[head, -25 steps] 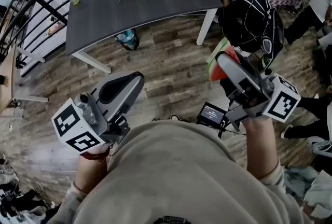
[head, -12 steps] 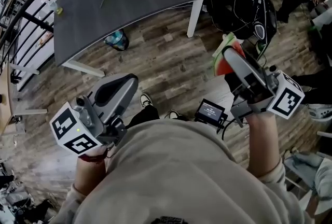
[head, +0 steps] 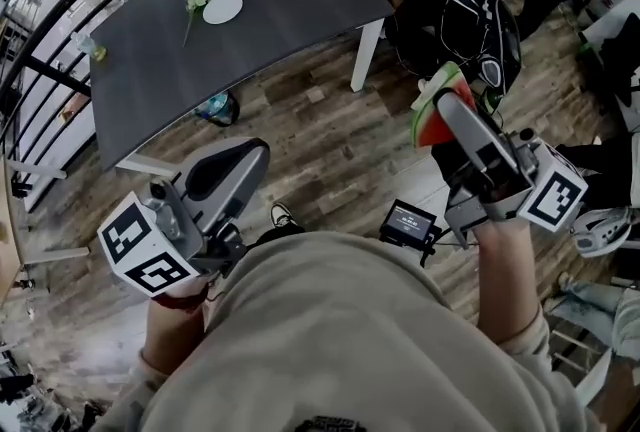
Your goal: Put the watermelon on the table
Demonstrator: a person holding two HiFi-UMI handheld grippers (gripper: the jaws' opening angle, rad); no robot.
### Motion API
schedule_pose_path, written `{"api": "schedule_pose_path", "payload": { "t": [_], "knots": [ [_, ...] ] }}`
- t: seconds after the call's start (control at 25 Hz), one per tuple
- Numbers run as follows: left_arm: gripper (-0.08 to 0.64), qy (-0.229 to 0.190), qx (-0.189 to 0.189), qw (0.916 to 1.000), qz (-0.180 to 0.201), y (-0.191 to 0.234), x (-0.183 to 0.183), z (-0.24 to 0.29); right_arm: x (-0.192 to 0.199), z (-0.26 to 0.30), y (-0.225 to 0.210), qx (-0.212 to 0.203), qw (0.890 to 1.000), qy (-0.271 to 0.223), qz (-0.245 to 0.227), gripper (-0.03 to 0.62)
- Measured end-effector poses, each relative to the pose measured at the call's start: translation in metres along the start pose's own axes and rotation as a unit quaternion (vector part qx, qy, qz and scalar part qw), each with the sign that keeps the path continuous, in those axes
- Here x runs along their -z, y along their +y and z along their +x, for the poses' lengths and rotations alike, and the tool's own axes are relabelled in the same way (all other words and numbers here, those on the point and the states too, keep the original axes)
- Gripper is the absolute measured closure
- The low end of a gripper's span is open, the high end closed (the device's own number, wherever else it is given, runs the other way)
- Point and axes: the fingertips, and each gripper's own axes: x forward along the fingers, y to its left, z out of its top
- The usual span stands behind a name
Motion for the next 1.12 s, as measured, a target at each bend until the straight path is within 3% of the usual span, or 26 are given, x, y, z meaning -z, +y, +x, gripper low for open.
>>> {"api": "schedule_pose_path", "payload": {
  "t": [0.32,0.68,0.96,1.12],
  "knots": [
    [0.554,0.016,0.045,0.9988,-0.006,0.068,-0.035,-0.004,-0.005,0.068,-0.010,0.023,1.000,-0.020,0.000,0.387],
    [0.554,0.024,0.081,0.9963,-0.018,0.122,-0.048,-0.030,0.007,0.126,-0.008,0.046,0.998,-0.035,-0.002,0.387],
    [0.553,0.024,0.080,0.9961,-0.027,0.160,-0.043,-0.081,0.027,0.202,-0.003,0.017,1.000,-0.009,0.015,0.387],
    [0.554,0.013,0.061,0.9972,-0.041,0.173,-0.037,-0.112,0.039,0.242,0.010,-0.008,1.000,0.022,0.013,0.387]
  ]
}}
